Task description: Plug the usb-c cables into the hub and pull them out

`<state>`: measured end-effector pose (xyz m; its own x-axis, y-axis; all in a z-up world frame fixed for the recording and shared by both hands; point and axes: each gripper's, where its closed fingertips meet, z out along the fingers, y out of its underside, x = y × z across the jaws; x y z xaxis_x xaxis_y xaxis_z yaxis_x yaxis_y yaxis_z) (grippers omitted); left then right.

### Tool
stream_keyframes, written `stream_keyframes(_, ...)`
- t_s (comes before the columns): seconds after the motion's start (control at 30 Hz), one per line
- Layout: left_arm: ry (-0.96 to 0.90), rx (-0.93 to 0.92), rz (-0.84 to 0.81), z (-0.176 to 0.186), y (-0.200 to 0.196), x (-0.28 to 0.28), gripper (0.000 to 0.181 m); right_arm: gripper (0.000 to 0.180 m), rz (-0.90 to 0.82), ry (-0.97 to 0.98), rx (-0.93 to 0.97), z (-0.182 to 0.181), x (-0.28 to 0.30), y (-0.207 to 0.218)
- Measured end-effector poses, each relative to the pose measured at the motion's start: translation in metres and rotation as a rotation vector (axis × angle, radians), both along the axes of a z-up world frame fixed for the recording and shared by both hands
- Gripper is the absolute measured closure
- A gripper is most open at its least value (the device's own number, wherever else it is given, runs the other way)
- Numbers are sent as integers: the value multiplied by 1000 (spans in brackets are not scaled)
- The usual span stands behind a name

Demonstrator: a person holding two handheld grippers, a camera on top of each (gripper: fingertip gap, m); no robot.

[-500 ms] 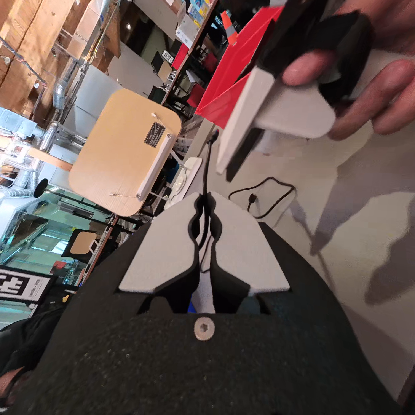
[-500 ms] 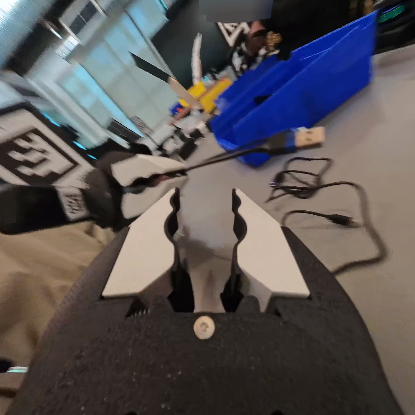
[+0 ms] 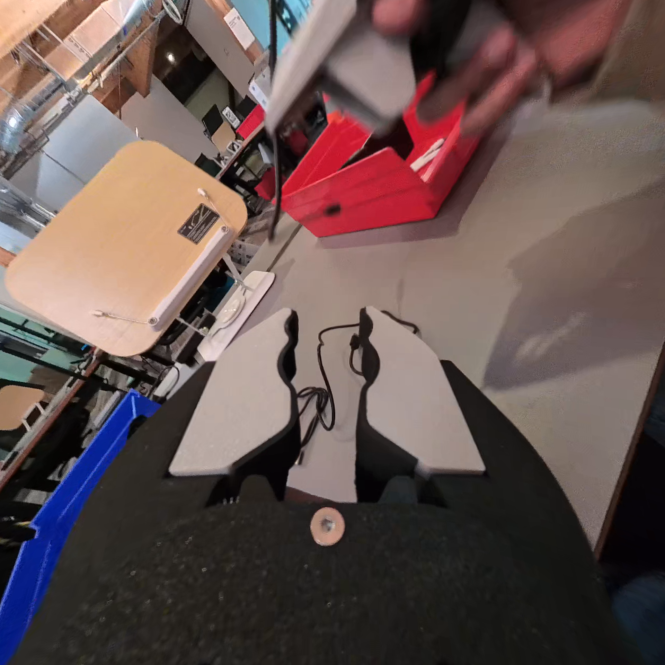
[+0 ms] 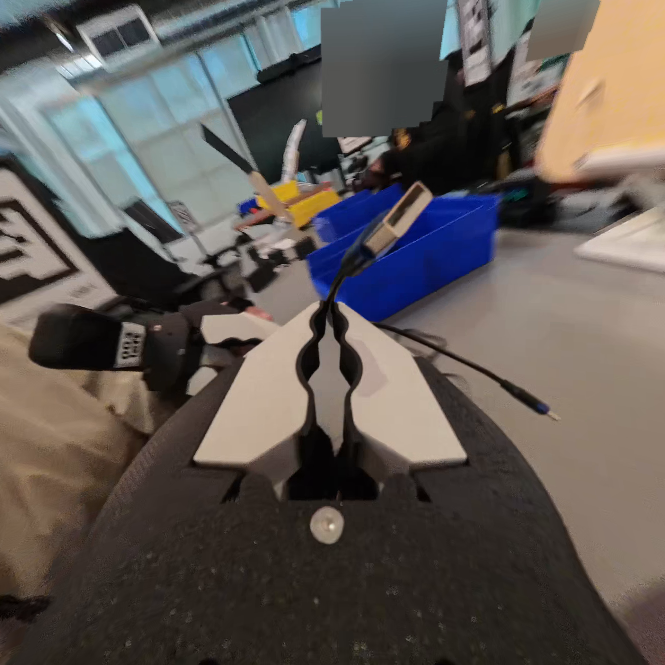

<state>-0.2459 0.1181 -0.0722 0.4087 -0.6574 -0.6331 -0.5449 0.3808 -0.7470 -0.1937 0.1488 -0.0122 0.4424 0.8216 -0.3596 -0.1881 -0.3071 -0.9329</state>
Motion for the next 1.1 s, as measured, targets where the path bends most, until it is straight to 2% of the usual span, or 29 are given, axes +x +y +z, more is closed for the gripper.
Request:
stream_keyframes(0.1,31,-53,59,-15,13,-6,151,178,-233,-289,165,33,65,21)
stream_keyframes(0.17,68,-101,115,-29,23,-11,151,177,-364,-479,139,34,112,32)
stream_keyframes(0.27,80,-192,150,-44,32,-15,151,177,-503,-511,-2,25,167,43)
stream_keyframes(0.33,71,-261,167,-50,35,-16,152,177,-581,-498,-80,5,194,56)
stream_keyframes(0.5,25,-342,170,-52,38,-20,153,177,-559,-544,-409,-97,222,75)
stream_keyframes(0.63,53,-368,186,-61,40,-23,153,177,-622,-813,-511,-136,252,68)
stream_keyframes(0.7,53,-363,186,-61,40,-24,153,176,-664,-926,-538,-144,268,65)
stream_keyframes(0.77,45,-368,184,-60,40,-23,153,175,-672,-954,-547,-147,272,64)
stream_keyframes(0.87,43,-378,183,-60,40,-23,153,162,-735,-981,-537,-147,278,70)
stream_keyframes(0.9,46,-385,186,-62,40,-24,153,152,-750,-978,-532,-146,278,72)
stream_keyframes(1.0,43,-410,223,-64,44,-29,153,140,-804,-927,-542,-138,289,73)
stream_keyframes(1.1,-20,-476,251,-63,51,-36,153,138,-861,-911,-545,-121,309,67)
